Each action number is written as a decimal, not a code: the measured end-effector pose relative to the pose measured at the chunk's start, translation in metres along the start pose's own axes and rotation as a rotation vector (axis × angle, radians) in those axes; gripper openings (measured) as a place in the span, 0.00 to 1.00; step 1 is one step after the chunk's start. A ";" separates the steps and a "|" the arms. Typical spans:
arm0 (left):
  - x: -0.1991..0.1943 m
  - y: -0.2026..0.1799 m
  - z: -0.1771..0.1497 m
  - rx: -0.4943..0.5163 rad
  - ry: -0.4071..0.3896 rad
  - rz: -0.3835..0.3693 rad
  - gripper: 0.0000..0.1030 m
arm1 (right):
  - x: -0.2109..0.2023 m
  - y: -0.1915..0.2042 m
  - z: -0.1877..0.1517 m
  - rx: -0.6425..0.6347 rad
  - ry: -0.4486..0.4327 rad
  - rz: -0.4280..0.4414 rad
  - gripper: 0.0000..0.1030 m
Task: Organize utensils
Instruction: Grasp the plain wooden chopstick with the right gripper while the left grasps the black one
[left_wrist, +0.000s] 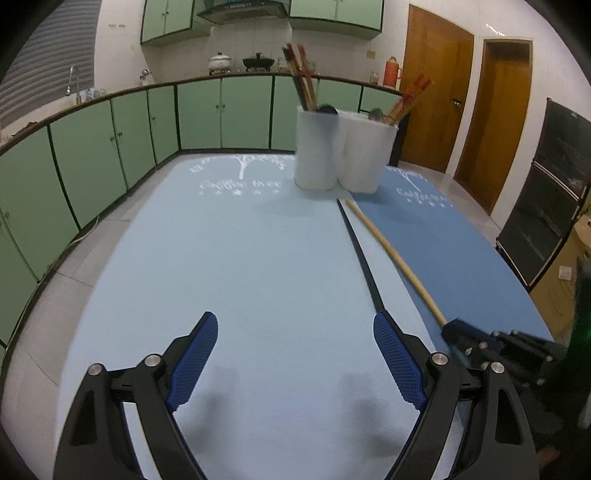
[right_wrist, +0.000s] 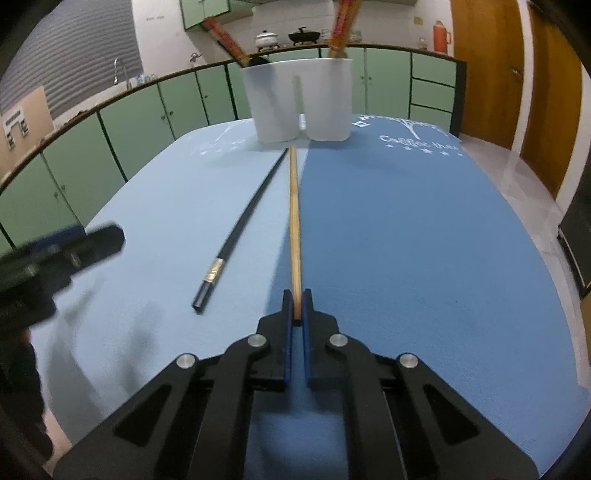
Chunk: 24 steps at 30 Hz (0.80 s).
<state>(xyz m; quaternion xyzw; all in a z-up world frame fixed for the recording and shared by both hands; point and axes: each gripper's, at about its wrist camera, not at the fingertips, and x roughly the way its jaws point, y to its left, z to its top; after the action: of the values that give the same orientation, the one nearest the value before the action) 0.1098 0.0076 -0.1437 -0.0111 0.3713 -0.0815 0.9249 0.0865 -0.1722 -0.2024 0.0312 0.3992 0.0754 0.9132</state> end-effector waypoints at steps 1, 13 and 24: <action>0.003 -0.004 -0.002 0.002 0.008 -0.003 0.81 | -0.002 -0.004 0.000 0.009 -0.002 0.000 0.04; 0.029 -0.048 -0.022 0.025 0.081 -0.013 0.57 | -0.017 -0.037 -0.001 0.063 -0.021 0.019 0.04; 0.035 -0.078 -0.023 0.098 0.052 0.027 0.09 | -0.023 -0.051 -0.001 0.090 -0.040 0.046 0.04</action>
<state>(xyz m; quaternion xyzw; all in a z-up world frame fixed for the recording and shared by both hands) 0.1074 -0.0743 -0.1780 0.0414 0.3909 -0.0876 0.9153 0.0760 -0.2264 -0.1920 0.0829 0.3829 0.0775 0.9168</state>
